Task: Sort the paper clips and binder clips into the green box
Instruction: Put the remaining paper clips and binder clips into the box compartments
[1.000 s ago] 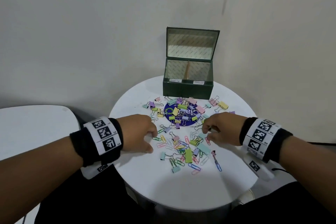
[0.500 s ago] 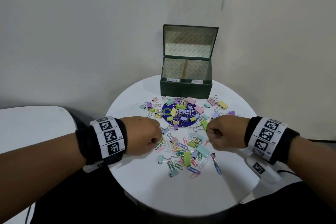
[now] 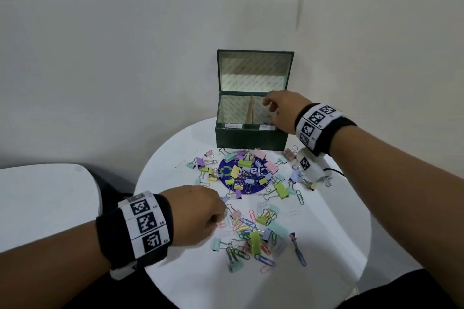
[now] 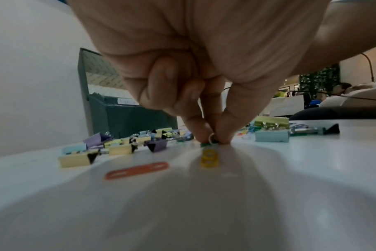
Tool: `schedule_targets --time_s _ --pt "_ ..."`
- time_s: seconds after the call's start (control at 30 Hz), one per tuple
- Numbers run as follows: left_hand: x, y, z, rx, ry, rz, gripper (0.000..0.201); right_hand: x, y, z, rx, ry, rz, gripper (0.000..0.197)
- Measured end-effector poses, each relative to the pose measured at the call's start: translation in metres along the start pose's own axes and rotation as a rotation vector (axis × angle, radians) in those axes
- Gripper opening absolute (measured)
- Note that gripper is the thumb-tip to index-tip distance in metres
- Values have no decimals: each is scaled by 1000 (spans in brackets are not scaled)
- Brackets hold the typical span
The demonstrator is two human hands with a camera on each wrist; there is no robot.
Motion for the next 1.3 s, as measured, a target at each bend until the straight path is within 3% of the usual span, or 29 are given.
schedule_targets --time_s 0.07,0.1,0.2,0.27,0.33,0.47,0.57,0.63,0.83,0.93,1.03,1.13,1.2,1.3 --pt "1 -2 -4 -26 6 -3 17 -5 -4 -4 -19 22 -1 55" --pt "3 -2 -7 -38 3 -5 16 -13 -3 -5 -11 42 31 55" --pt "8 9 -17 -126 10 2 10 -51 -4 1 7 118 65 27" --pt "13 22 -27 -235 48 20 9 -82 -15 10 -61 142 -91 13" --pt "25 41 -37 -389 81 69 15 -109 -31 24 -178 92 -249 15" --pt "71 83 -48 -516 152 218 13 -134 -52 42 -208 -52 -344 29" --pt "118 106 -47 -517 215 359 17 -136 -60 41 -148 -41 -312 6" --pt "145 113 -43 -521 268 407 20 -135 -62 42 -132 -30 -288 13" --pt "190 116 -31 -520 371 318 15 -137 -60 42 -31 -14 -236 12" --pt "194 110 -36 -735 355 276 30 -138 -57 43 21 -28 -166 9" --pt "181 116 -42 -791 297 310 43 -138 -53 42 45 -16 -122 14" --pt "138 133 -44 -646 251 411 30 -135 -56 46 27 -2 -170 18" --pt "99 135 -41 -439 210 322 15 -133 -58 46 -8 24 -225 17" --pt "42 112 -46 -93 216 -40 10 -133 -61 42 -11 60 -259 21"
Point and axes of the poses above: each hand's wrist, its own x-axis towards the middle knuckle, its own y-axis out of the back of the hand, z = x × y, the point moved 4 cm from there along x, towards the middle knuckle, and after that the axes turned 1 degree about -y, right-handed, at the moved point
